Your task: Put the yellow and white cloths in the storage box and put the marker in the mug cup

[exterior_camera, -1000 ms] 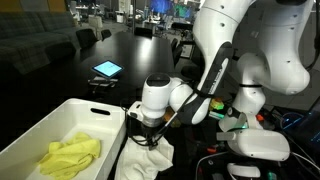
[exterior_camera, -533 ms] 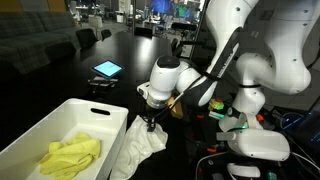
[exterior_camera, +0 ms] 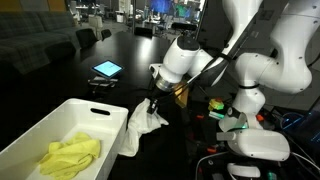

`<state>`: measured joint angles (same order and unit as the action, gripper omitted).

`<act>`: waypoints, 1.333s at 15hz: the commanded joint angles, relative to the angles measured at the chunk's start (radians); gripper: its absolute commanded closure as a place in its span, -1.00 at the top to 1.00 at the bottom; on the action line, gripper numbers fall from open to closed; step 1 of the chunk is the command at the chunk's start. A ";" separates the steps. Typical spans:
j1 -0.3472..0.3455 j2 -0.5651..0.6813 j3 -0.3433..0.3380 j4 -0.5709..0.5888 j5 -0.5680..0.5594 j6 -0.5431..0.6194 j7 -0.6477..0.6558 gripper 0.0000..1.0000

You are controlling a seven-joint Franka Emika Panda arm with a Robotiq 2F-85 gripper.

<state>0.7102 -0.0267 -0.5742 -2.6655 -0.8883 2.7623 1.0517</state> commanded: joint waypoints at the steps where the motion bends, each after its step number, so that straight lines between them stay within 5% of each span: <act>1: -0.029 -0.249 0.004 -0.083 -0.148 -0.089 0.097 -0.83; 2: -0.023 -0.295 0.006 -0.104 -0.120 -0.122 0.019 -0.84; 3: -0.200 -0.297 0.196 -0.112 -0.048 -0.120 -0.050 -0.84; 4: -0.220 -0.301 0.237 -0.110 0.002 -0.135 -0.086 -0.84; 5: -0.072 -0.288 0.110 -0.079 0.020 -0.166 -0.112 -0.84; 6: -0.271 -0.227 0.347 -0.066 0.146 -0.160 -0.172 -0.84; 7: -0.086 -0.191 0.199 -0.018 0.149 -0.222 -0.160 -0.84; 8: -0.278 -0.148 0.422 -0.002 0.243 -0.238 -0.198 -0.84; 9: -0.268 -0.051 0.460 0.064 0.274 -0.269 -0.179 -0.84; 10: -0.156 -0.005 0.373 0.102 0.257 -0.317 -0.165 -0.83; 11: -0.313 0.044 0.557 0.138 0.336 -0.311 -0.249 -0.72; 12: -0.320 0.090 0.586 0.183 0.335 -0.347 -0.251 -0.24; 14: -0.353 0.154 0.648 0.250 0.330 -0.377 -0.298 -0.17; 20: -0.385 0.232 0.699 0.334 0.306 -0.403 -0.456 0.72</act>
<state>0.3510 0.1740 0.0969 -2.3817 -0.5816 2.3794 0.6976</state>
